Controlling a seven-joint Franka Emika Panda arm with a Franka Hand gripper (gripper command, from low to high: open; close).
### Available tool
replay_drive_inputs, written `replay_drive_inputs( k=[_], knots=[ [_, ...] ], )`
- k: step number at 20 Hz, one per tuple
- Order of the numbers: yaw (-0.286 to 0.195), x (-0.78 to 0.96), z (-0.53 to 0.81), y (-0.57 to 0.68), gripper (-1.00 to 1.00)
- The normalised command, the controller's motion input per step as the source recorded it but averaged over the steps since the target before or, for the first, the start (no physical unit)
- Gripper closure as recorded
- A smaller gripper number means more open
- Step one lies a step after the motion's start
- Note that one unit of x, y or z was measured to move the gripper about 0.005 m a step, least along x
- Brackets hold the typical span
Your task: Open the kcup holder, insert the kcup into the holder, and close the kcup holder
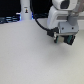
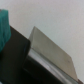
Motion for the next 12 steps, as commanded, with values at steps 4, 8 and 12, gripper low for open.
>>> replay_drive_inputs(
  k=[4, 8, 12],
  knots=[
    [0.089, -0.71, 0.0, 0.4, -1.0],
    [0.066, -0.97, 0.0, 0.36, -1.0],
    [0.074, -0.99, 0.0, 0.3, -1.0]
  ],
)
